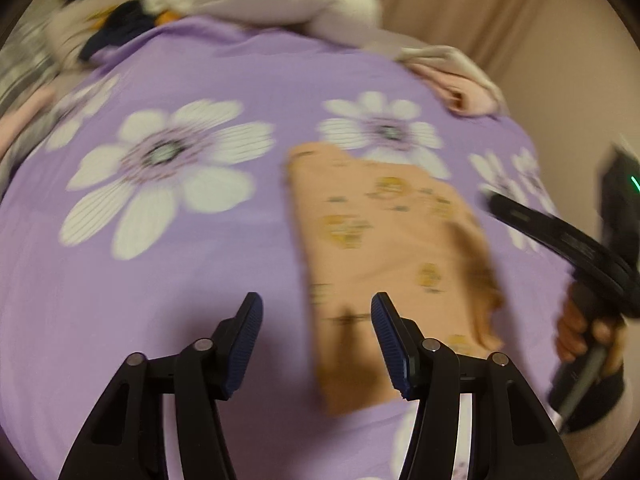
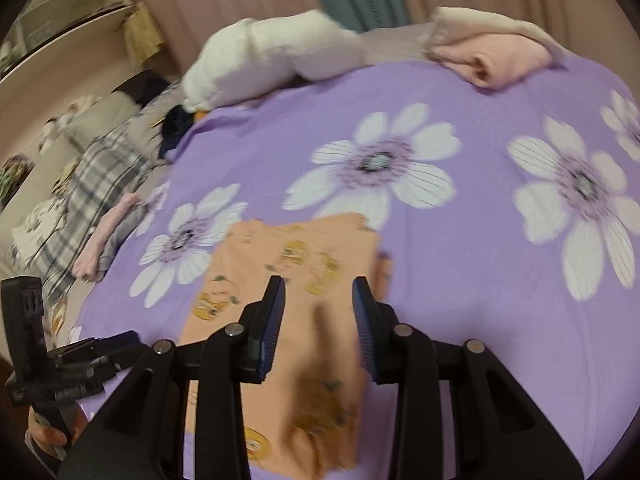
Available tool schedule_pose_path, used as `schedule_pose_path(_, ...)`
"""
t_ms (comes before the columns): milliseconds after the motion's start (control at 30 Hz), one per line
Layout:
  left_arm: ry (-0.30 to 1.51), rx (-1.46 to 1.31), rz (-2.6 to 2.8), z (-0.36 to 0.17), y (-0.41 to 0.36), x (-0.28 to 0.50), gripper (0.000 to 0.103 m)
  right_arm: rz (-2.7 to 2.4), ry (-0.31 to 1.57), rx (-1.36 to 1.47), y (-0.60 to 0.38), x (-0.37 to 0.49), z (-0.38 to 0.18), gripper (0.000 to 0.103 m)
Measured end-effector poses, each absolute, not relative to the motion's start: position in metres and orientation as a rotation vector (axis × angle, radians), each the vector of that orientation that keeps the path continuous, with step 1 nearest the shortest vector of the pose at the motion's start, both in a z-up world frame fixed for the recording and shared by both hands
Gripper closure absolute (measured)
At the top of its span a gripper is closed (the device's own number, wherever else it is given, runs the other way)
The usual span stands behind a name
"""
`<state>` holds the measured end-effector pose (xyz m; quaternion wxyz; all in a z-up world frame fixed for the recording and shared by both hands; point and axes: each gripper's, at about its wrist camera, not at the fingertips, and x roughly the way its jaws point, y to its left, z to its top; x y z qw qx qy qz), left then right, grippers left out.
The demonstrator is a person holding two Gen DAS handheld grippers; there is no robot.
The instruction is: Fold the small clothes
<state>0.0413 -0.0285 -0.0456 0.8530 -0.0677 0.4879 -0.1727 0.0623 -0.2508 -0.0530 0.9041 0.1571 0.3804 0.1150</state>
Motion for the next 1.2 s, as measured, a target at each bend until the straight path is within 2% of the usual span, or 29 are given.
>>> schedule_pose_path(100, 1.034, -0.096, -0.431, -0.050, -0.053, 0.039, 0.054, 0.250, 0.825, 0.265, -0.234, 0.081, -0.059, 0.078)
schedule_pose_path(200, 1.091, -0.076, -0.448, -0.070, -0.064, 0.041, 0.054, 0.223, 0.927, 0.246, -0.229, 0.105, -0.079, 0.082)
schedule_pose_path(267, 1.130, -0.077, -0.442, -0.085, -0.065, 0.044, 0.054, 0.164, 1.003, 0.249, -0.236, 0.121, -0.099, 0.089)
schedule_pose_path(400, 1.125, -0.105, -0.456, -0.079, -0.061, 0.048, 0.054, 0.123, 1.026, 0.317, -0.254, 0.128, -0.114, 0.090)
schedule_pose_path(467, 1.108, -0.119, -0.452, -0.072, -0.058, 0.053, 0.054, 0.135, 0.995, 0.328, -0.256, 0.121, -0.108, 0.088)
schedule_pose_path(533, 1.089, -0.127, -0.439, -0.065, -0.058, 0.062, 0.054, 0.164, 0.958, 0.313, -0.254, 0.110, -0.100, 0.083)
schedule_pose_path(833, 1.018, -0.109, -0.389, -0.059, -0.070, 0.121, 0.054, 0.353, 0.860, 0.190, -0.224, 0.042, -0.075, 0.083)
schedule_pose_path(1000, 1.095, -0.085, -0.340, -0.083, -0.072, 0.147, 0.054, 0.336, 0.908, 0.110, -0.219, 0.026, -0.092, 0.083)
schedule_pose_path(1067, 1.149, -0.065, -0.332, -0.098, -0.074, 0.154, 0.055, 0.304, 0.952, 0.085, -0.221, 0.025, -0.105, 0.088)
schedule_pose_path(1200, 1.142, -0.050, -0.334, -0.096, -0.076, 0.153, 0.054, 0.298, 0.957, 0.064, -0.220, 0.019, -0.112, 0.088)
